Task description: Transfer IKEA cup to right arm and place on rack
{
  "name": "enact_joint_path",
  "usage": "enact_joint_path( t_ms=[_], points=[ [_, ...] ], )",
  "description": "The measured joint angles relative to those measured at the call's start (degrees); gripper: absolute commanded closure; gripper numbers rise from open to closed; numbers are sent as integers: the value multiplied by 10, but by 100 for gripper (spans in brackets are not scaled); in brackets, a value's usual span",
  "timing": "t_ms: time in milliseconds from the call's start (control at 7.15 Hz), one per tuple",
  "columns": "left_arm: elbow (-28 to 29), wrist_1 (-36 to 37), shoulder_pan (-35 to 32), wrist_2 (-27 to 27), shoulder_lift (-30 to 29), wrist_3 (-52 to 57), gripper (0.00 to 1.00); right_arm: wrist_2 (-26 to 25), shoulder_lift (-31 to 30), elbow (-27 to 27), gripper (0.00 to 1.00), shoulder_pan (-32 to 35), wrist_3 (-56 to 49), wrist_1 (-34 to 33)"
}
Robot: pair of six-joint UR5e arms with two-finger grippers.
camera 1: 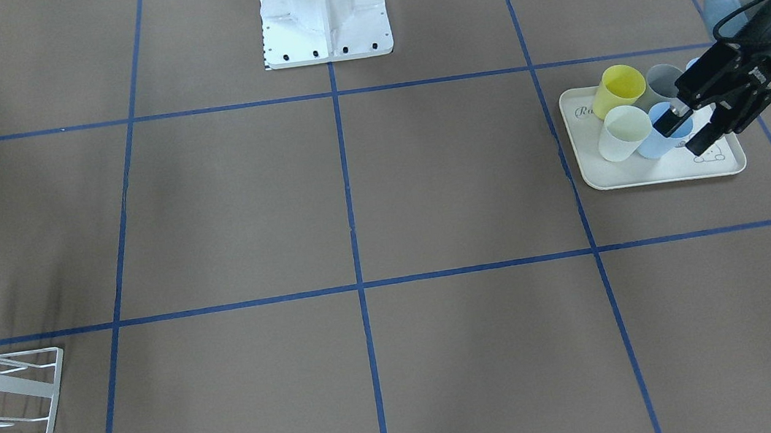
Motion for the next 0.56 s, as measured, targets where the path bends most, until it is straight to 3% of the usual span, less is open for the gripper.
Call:
enact_joint_path(
  t_ms=[280, 560],
  points=[
    [-12, 82, -13, 38, 26, 128, 1, 73, 67, -1, 0, 7, 75, -46],
    [-61, 230, -12, 125, 59, 328, 0, 116, 110, -3, 0, 8, 121, -76]
  ],
)
